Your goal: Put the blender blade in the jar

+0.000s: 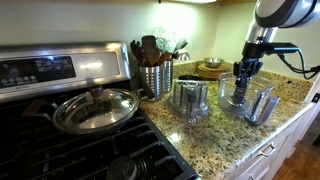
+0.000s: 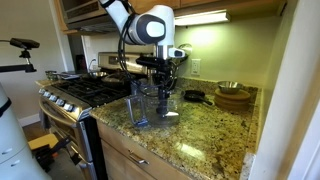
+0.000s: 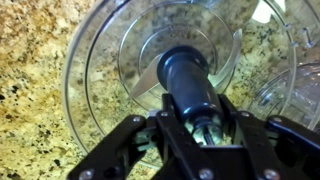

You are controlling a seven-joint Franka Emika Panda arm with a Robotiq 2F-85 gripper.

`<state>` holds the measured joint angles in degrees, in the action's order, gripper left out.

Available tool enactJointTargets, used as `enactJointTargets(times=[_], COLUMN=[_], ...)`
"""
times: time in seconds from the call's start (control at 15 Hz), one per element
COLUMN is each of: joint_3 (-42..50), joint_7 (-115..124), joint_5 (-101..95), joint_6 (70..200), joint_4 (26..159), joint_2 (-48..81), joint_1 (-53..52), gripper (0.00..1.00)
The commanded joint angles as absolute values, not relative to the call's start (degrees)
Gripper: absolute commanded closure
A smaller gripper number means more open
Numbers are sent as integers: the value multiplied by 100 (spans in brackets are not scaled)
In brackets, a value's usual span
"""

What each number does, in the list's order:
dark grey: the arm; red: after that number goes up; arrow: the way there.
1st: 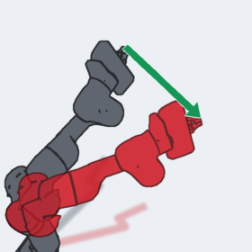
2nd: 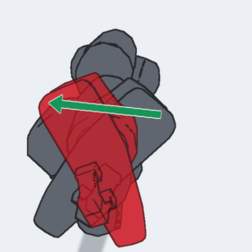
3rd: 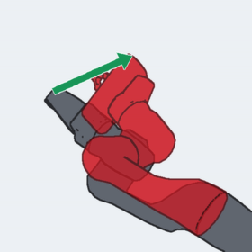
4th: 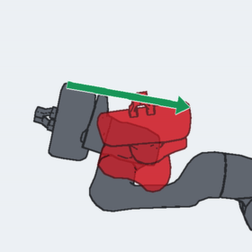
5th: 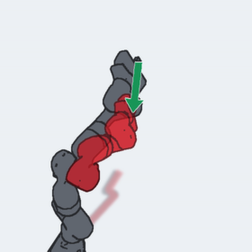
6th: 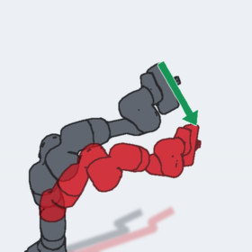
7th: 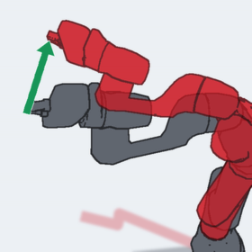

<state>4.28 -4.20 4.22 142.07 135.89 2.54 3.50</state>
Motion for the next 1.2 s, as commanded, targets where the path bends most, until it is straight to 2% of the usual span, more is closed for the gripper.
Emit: enactJointTargets(times=[0.0, 0.2, 0.27, 0.33, 0.4, 0.67, 0.8, 1.13], joint_3=[381, 377, 368, 364, 353, 280, 251, 226], joint_7=[-653, -519, -512, -440, -445, -332, -208, 58], joint_5=[750, 584, 508, 402, 355, 90, -124, -684], joint_6=[14576, 14578, 14534, 14532, 14536, 14566, 14552, 14458], joint_4=[13829, 13923, 13960, 13994, 14052, 14287, 14403, 14636], joint_2=[414, 312, 243, 191, 114, -134, -307, -710], joint_1=[376, 351, 338, 327, 319, 277, 275, 309], gripper=[79, 79, 71, 29, 28, 4, 0, 0])
